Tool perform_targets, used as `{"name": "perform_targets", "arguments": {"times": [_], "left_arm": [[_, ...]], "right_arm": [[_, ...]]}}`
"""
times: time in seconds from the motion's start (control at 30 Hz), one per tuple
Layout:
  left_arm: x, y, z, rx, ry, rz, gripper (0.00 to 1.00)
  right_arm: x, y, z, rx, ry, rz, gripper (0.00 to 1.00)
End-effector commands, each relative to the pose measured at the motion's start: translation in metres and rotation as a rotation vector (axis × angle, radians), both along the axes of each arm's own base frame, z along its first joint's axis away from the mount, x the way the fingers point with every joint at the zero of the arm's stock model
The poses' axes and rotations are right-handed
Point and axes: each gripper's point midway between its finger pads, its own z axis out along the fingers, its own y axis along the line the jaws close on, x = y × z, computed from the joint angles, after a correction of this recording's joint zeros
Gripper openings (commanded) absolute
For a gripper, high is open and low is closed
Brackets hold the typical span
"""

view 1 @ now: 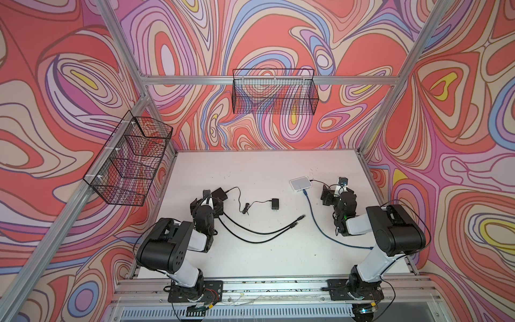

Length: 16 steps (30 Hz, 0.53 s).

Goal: Insert the plug into the switch port

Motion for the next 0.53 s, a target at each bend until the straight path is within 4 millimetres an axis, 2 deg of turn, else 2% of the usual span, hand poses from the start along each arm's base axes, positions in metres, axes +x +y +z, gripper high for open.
{"name": "perform_targets", "arguments": {"times": [0.0, 0.5], "left_arm": [[0.0055, 0.0021, 0.0174, -0.002, -0.067, 0.009, 1.00], [0.0066, 0.0018, 0.0177, 0.000, -0.068, 0.009, 1.00]], "right_arm": [[-0.0020, -0.0066, -0.0091, -0.002, 0.037, -0.032, 0.98], [-0.0009, -0.0075, -0.0104, 0.009, 0.046, -0.024, 0.98]]}}
